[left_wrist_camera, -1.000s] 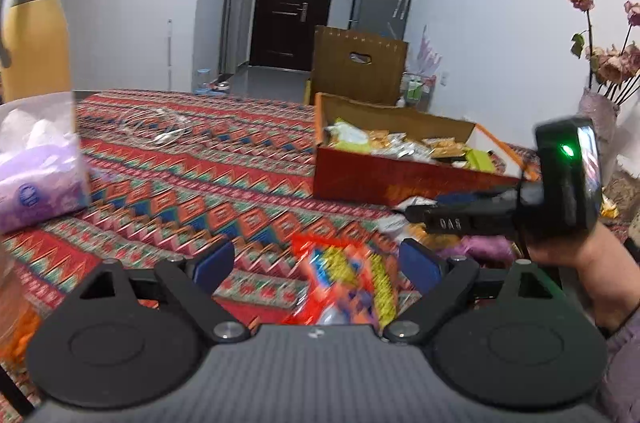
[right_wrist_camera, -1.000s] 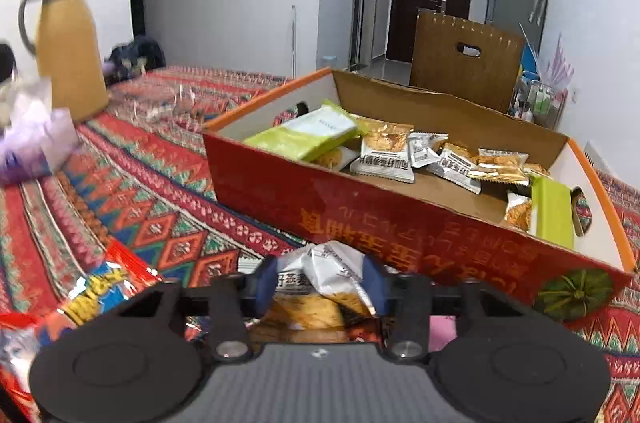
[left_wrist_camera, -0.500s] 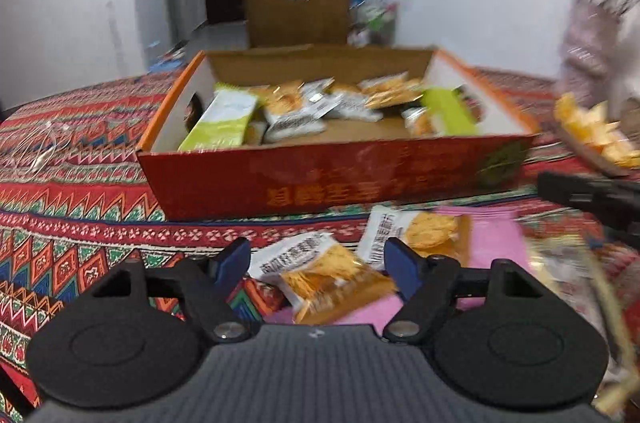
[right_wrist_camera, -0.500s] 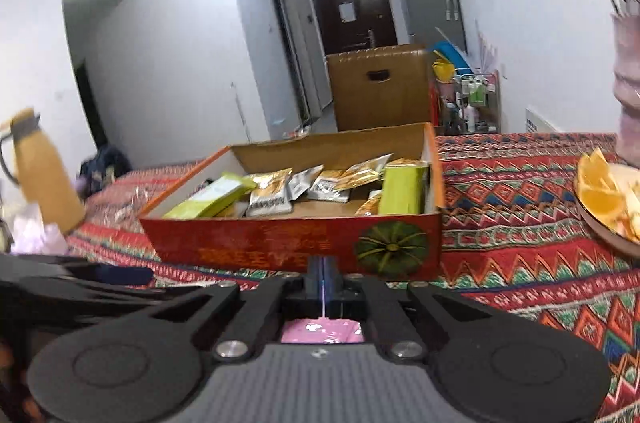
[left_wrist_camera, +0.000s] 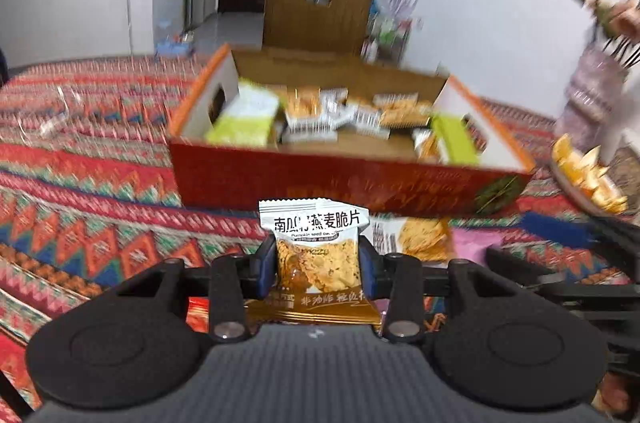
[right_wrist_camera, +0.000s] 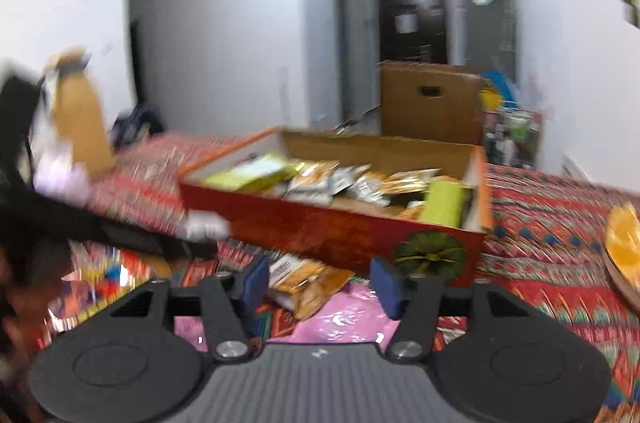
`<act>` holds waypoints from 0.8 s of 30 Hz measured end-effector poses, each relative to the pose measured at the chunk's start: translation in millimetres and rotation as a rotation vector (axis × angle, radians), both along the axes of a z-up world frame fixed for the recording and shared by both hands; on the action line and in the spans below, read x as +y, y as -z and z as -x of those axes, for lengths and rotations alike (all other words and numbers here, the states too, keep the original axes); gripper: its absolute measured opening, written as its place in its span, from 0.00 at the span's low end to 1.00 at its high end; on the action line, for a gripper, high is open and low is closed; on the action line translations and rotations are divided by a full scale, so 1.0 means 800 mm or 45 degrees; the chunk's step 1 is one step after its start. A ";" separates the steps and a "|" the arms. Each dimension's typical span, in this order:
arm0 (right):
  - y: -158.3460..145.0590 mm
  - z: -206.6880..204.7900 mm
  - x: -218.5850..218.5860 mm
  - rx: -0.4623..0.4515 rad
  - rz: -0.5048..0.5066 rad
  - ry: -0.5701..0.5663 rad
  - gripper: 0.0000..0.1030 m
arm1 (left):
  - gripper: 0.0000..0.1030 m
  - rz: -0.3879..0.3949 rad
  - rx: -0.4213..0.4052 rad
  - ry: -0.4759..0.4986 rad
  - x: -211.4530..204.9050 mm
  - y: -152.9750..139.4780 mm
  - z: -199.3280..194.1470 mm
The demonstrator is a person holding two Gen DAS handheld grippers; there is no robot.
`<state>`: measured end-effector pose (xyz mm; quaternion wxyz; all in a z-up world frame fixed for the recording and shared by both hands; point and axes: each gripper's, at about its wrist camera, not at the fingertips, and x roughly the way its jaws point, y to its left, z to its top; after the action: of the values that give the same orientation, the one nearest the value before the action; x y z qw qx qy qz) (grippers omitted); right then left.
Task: Organize snacks
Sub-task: 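Carry both pumpkin-seed packets into the orange box and open both tools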
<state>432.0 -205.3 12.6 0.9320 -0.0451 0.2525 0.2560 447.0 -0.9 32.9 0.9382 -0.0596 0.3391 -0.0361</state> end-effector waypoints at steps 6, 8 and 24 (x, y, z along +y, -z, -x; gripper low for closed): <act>0.014 -0.046 0.064 0.012 0.373 -0.236 0.55 | 0.40 0.064 -0.081 -0.013 0.045 -0.025 0.042; 0.025 -0.058 0.081 0.022 0.481 -0.332 0.56 | 0.40 0.088 -0.085 -0.022 0.060 -0.025 0.052; 0.017 -0.031 0.045 0.244 0.126 -0.134 0.15 | 0.40 0.158 -0.083 -0.037 0.072 -0.017 0.124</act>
<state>456.7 -169.2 -0.6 0.8856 -0.0797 0.3499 0.2949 348.0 56.6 46.5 0.9437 -0.1213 0.3045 -0.0452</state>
